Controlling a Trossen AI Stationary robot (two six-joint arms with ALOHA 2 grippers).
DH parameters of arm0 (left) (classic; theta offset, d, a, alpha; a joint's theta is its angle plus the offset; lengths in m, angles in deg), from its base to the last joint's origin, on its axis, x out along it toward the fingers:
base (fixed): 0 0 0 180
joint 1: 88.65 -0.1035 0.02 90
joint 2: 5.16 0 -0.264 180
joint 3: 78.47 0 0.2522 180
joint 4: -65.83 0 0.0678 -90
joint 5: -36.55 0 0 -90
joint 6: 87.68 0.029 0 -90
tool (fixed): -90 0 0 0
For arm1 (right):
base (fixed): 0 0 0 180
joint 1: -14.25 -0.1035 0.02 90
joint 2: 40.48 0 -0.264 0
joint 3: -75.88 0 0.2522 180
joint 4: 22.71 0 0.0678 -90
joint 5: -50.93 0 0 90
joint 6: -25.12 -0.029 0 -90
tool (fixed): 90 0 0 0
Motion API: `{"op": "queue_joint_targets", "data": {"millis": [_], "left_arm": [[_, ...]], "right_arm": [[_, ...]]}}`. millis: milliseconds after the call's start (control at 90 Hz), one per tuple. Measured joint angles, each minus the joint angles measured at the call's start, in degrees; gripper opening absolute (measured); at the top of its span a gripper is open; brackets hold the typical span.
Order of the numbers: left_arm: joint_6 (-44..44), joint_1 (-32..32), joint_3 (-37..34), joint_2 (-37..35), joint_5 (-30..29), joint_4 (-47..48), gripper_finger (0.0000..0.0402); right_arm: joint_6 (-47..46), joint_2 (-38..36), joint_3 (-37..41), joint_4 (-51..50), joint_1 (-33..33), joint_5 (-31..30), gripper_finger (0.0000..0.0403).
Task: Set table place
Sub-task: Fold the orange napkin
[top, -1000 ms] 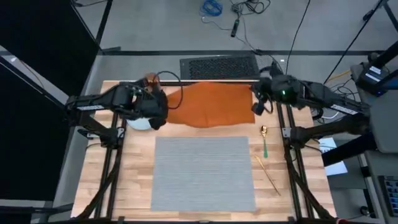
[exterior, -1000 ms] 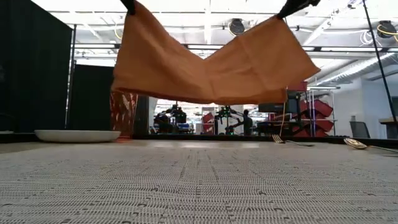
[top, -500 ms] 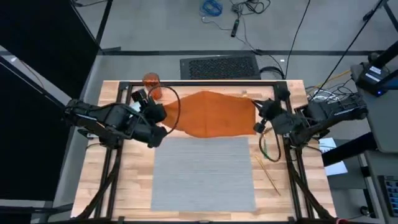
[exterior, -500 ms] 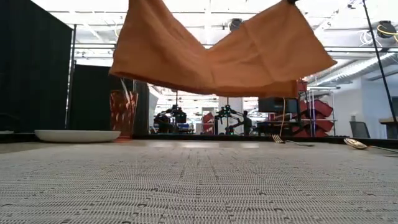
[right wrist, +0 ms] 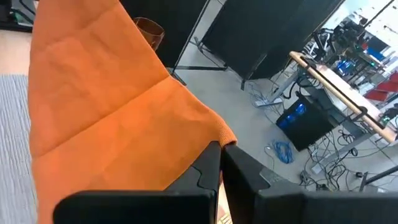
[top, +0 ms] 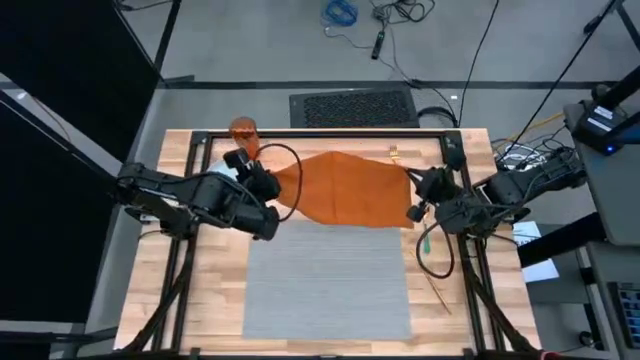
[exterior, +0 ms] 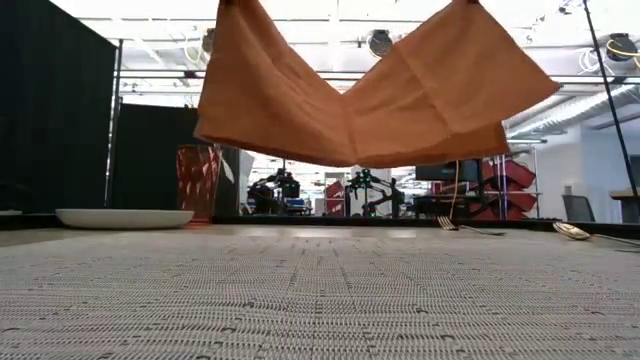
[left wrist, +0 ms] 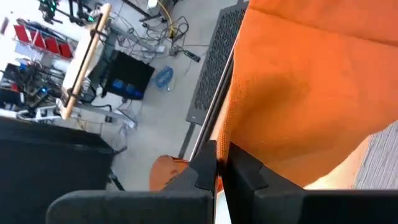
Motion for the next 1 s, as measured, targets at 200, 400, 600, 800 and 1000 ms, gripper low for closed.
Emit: {"op": "queue_joint_targets", "data": {"millis": [200, 400, 600, 800, 1000], "left_arm": [[-2.4, 3.1, 0.0, 0.0, 0.3, 0.0, 0.0], [-3.3, 4.8, 0.0, 0.3, -3.0, -0.1, 0.0], [-0.3, 1.5, 0.0, -0.1, -6.1, 0.0, 0.0], [1.8, -3.0, -1.2, -4.2, -6.6, 0.1, 0.0], [-0.2, -7.1, -8.1, -10.5, -6.2, 0.0, 0.0]], "right_arm": [[-1.1, 0.9, 0.0, -0.6, -2.8, -1.1, 0.0], [-1.1, 2.6, -1.3, -1.7, -5.1, -5.3, 0.0], [-6.7, 2.4, -7.0, -13.9, -5.1, -10.2, 0.0], [-18.3, 2.1, -10.7, -29.5, -3.0, -11.0, 0.0], [-22.9, 0.2, -8.5, -31.9, -0.3, -10.5, 0.0]]}}
